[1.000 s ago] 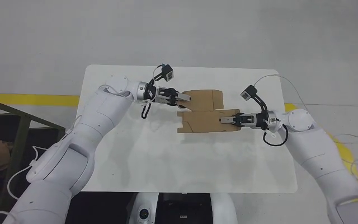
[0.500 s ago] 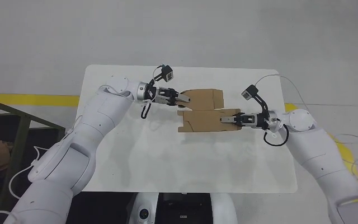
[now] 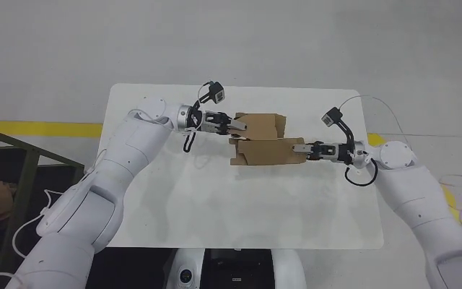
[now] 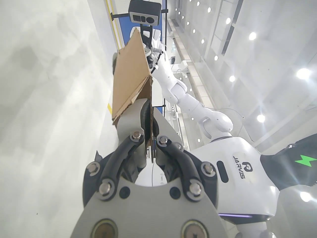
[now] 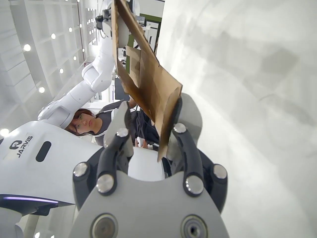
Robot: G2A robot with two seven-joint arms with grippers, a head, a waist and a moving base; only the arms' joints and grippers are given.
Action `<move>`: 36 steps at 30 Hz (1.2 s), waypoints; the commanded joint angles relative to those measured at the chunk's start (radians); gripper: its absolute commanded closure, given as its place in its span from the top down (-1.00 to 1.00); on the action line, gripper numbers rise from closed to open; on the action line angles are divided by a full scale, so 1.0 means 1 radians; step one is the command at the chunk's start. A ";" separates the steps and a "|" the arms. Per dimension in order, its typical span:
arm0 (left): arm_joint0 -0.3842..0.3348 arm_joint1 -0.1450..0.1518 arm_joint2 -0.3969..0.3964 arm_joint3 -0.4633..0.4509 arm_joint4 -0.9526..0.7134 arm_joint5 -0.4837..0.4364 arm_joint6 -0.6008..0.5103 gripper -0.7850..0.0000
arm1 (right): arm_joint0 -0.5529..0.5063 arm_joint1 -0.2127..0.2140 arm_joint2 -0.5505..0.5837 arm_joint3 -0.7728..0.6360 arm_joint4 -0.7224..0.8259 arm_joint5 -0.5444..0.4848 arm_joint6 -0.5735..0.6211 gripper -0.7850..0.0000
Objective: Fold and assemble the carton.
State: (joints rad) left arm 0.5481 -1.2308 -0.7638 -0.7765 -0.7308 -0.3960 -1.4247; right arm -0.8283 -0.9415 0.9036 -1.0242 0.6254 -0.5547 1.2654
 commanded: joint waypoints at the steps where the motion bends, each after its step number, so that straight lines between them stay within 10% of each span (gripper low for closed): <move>1: 0.008 0.006 -0.005 -0.021 0.013 -0.007 0.007 -1.00 | 0.008 0.006 0.013 0.019 -0.032 -0.009 -0.009 0.91; 36: 0.051 0.030 0.030 -0.125 0.026 -0.046 0.046 -1.00 | 0.067 -0.030 -0.053 -0.082 0.091 -0.016 -0.016 0.29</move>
State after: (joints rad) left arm 0.5986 -1.2007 -0.7359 -0.9004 -0.7043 -0.4407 -1.3798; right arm -0.7646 -0.9693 0.8548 -1.1100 0.7116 -0.5711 1.2492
